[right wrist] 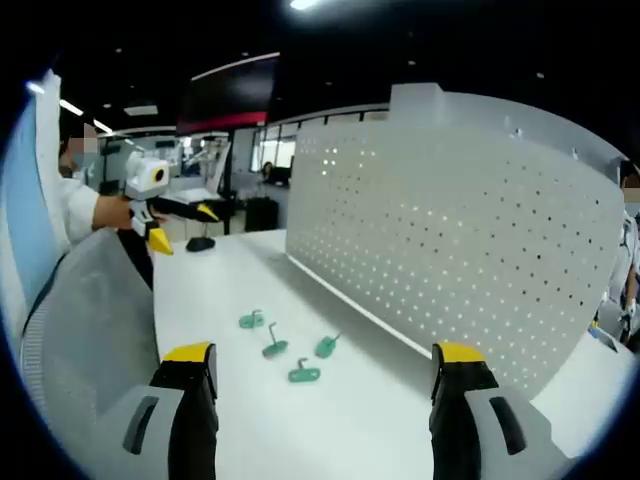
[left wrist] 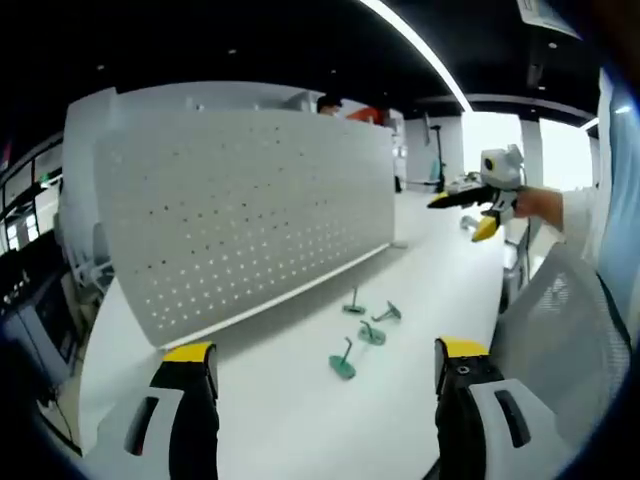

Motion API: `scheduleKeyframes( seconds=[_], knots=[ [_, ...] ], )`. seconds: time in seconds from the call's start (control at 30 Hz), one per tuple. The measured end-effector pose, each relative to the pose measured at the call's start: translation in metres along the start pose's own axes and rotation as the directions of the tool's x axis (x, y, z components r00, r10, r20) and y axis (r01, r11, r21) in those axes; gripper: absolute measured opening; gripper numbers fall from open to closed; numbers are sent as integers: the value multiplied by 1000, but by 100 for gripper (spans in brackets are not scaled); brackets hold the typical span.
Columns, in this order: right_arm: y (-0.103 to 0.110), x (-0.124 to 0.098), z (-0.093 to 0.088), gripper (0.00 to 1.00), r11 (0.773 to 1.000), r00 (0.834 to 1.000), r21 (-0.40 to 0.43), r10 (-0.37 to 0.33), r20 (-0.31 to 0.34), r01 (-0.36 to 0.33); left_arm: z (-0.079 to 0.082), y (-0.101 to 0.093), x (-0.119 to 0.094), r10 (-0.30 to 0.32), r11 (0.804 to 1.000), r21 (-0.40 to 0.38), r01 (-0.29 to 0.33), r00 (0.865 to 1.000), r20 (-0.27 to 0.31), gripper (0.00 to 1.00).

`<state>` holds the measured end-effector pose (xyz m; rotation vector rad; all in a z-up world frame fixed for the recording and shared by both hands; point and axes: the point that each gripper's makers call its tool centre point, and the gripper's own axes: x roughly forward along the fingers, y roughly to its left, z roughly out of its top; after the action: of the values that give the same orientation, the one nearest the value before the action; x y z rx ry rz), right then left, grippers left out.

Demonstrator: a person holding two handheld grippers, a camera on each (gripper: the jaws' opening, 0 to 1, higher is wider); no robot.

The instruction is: Insert the hook assembly into the mounting plate slot until the hook locks in place.

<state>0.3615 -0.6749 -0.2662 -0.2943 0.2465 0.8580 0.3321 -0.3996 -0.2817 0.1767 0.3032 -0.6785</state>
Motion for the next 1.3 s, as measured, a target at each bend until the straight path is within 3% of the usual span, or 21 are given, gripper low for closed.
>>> scheduleKeyframes(
  seconds=[1.3],
  knots=[
    [1, -1, -2, 88, 1000, 1000, 2, -12, -11, 12, -3, -4, 3, -19, 1000, -3, 19, 1000, 0, 88]
  ],
)
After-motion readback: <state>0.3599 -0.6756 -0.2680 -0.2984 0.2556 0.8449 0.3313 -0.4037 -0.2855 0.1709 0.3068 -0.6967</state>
